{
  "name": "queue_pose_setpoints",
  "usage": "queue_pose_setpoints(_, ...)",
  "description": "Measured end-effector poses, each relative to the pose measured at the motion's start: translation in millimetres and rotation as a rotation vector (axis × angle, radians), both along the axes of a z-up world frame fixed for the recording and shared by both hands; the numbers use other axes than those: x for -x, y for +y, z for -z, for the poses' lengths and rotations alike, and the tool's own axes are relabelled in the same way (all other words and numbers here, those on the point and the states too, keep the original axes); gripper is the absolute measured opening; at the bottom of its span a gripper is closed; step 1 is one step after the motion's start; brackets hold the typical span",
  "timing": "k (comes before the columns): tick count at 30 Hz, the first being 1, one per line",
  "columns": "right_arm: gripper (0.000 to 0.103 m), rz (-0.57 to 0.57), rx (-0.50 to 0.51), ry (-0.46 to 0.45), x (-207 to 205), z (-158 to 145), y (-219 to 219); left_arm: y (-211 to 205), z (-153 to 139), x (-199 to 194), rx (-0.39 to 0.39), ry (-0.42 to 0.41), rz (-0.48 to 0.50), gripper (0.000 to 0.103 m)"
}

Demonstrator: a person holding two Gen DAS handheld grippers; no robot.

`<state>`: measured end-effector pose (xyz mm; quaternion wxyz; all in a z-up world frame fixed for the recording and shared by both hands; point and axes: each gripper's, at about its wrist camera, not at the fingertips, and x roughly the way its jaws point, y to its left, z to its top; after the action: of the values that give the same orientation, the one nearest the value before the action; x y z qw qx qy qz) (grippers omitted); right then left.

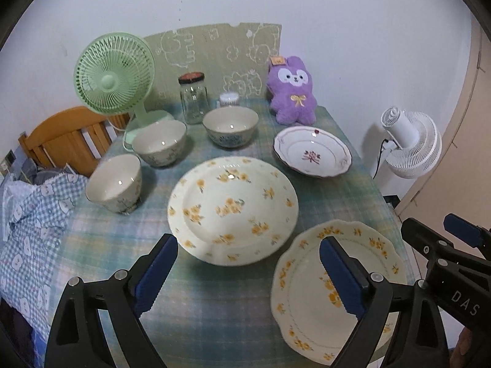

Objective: Organize plates and bowls
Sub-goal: 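Lower the scalloped plate onto the table and open both tools, then move both tools to the rim of the dotted-rim yellow-flower plate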

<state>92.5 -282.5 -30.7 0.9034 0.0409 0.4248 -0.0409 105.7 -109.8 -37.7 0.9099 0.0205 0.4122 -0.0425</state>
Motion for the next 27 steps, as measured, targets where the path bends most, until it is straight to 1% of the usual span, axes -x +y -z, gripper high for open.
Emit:
queue_pose_setpoints(3, 0.079, 0.0, 0.004, -0.015, -2.8, -6.5, 12.2, 9.3, -5.6, -3.9, -0.014, -0.002, 0.001, 0.095)
queue_pose_setpoints(10, 0.079, 0.0, -0.002, -0.041, -11.6, -18.3, 38.3, 36.5, -15.3, -14.3, 0.001, -0.002, 0.0, 0.095)
queue_pose_setpoints(12, 0.079, 0.004, -0.003, -0.041, -14.9, -19.1, 44.7, 44.1, -16.9, -17.6, 0.0, -0.002, -0.002, 0.095)
queue_pose_setpoints(16, 0.079, 0.003, -0.02, -0.031, -23.0, -19.3, 56.4, 52.6, -18.2, -24.2, -0.03, -0.007, -0.011, 0.095)
queue_pose_setpoints(22, 0.079, -0.005, -0.066, -0.04, -40.2, -18.7, 69.3, 67.6, -19.2, -40.5, -0.024, -0.009, -0.016, 0.095)
queue_pose_setpoints(24, 0.079, -0.005, -0.069, -0.043, -47.0, -18.6, 73.6, 71.0, -18.2, -47.0, -0.025, -0.004, -0.02, 0.095)
queue_pose_setpoints(27, 0.079, -0.016, -0.06, -0.04, -56.9, -16.7, 79.9, 73.5, -15.2, -55.5, -0.049, -0.01, -0.029, 0.095)
